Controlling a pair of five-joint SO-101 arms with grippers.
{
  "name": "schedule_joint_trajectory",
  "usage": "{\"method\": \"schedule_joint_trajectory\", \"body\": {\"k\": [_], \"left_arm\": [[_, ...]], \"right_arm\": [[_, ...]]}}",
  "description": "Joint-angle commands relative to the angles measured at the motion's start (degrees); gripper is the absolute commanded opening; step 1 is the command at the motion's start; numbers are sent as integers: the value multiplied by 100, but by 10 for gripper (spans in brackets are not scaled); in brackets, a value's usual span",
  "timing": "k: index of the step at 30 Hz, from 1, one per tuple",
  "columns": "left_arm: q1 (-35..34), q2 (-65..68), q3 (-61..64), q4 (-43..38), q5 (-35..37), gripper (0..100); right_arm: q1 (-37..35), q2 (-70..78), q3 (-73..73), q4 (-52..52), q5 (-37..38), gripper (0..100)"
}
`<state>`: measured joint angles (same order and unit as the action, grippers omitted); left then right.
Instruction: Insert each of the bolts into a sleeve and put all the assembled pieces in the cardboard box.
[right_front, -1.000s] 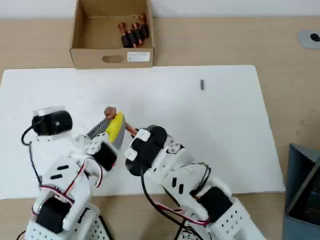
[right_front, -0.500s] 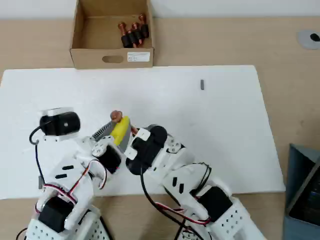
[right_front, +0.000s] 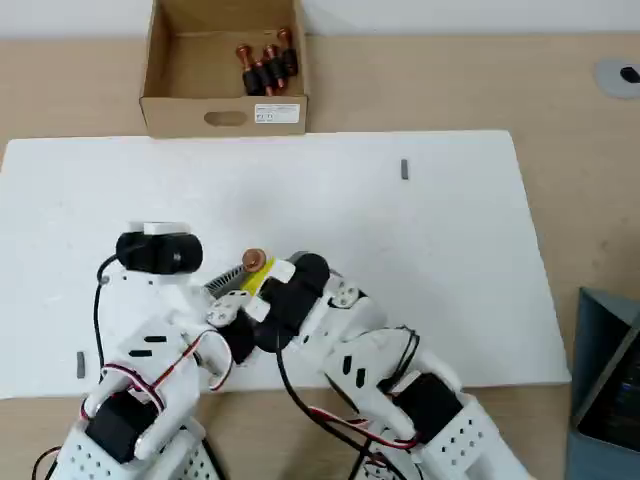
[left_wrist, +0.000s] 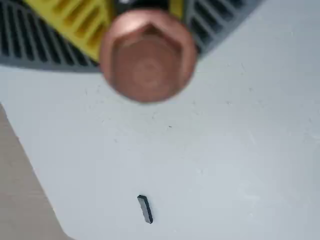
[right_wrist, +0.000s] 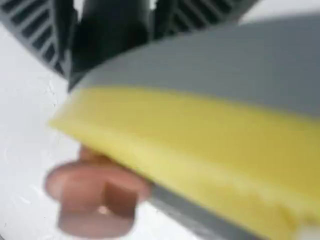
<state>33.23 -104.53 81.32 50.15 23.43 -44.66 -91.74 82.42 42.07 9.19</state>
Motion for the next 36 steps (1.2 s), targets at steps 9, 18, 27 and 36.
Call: {"method": "schedule_joint_trajectory", "body": {"k": [9, 18, 27, 36], "left_arm": [[-264, 22, 9, 624, -149, 191], [-1020, 22, -492, 659, -607, 193], [-1407, 22, -1363, 659, -589, 188], [-2549, 13, -1371, 703, -1310, 11]], "right_arm": [[-40, -84, -409, -185, 26, 9], [-40, -84, -400, -185, 26, 9], [-31, -84, -391, -176, 26, 9], [224, -75, -198, -141, 0, 9]]}}
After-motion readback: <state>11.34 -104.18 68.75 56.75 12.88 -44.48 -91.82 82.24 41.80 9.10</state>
